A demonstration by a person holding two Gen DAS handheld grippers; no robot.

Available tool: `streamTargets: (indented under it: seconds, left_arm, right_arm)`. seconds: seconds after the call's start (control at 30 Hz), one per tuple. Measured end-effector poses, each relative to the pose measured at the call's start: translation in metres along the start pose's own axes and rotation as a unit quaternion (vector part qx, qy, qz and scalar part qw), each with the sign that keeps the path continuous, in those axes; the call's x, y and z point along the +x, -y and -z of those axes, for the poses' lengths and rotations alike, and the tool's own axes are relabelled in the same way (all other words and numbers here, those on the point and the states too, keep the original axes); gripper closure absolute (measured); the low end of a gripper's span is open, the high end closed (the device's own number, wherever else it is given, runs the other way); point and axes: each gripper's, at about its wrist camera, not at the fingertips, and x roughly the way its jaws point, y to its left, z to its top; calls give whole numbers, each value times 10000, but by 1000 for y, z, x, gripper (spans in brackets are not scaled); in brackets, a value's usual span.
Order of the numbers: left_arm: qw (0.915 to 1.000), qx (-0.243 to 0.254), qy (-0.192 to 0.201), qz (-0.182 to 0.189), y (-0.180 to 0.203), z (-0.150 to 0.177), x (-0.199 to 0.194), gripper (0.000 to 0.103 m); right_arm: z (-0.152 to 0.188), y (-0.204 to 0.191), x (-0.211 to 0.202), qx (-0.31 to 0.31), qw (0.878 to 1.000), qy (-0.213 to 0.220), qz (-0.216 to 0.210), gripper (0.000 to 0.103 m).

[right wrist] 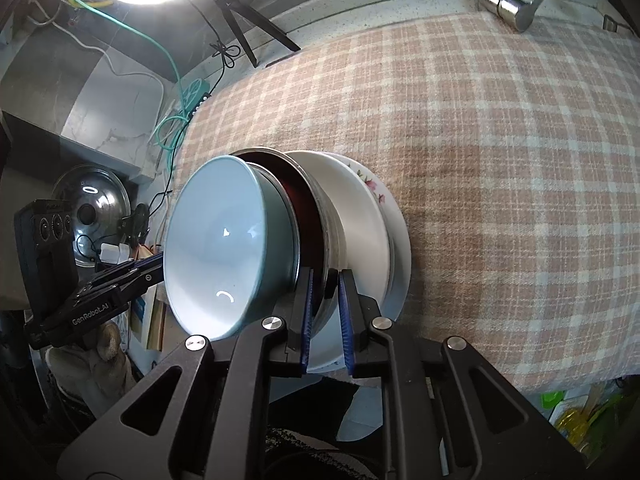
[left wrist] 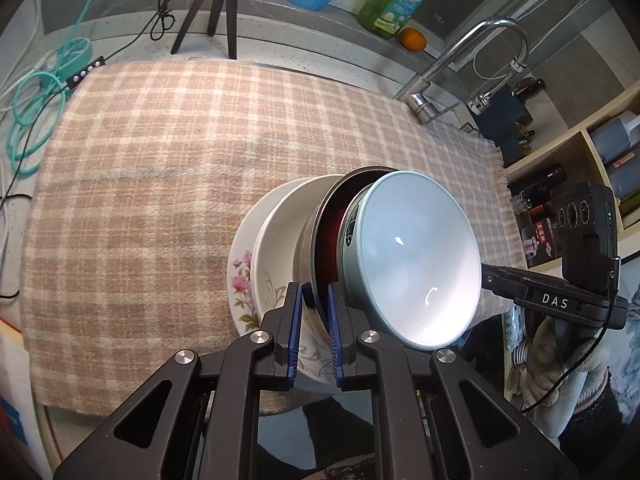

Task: Organize plates and bowls
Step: 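Lift the bowl stack and carry it over the white plate stack, then lower the bowl stack onto the plates and open both grippers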

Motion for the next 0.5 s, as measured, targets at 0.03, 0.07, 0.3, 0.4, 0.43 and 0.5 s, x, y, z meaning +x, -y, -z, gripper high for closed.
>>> streamTargets:
  seconds: [0.03,0.07,0.3,0.4,0.43,0.5]
  left_arm:
    - [10000,10,34,-8,1,0,-2,92]
    - [10000,20,65,-27,1,-1,-4,92]
    - [9999,26,153,-53,0,-2,-11,91]
    - [9998,48,168,-62,-1,0,-13,91]
    - [9998,66,183,-68,0,1,-15,91]
    - [9997,112,216,-81,2,3,-19,91]
  right_arm:
    - [0,-2,-1,-45,10000,28,34,89]
    - [-1,-2,-2,-63,10000,39,42,89]
    - [0,3,-7,-46,9999,71,57,89]
    - [1,4,-8,-50,9999,83,59,89]
    - [1,4,-8,-56,9999,86,64,89]
    - [2,4,-10,-80,9999,107,84,88]
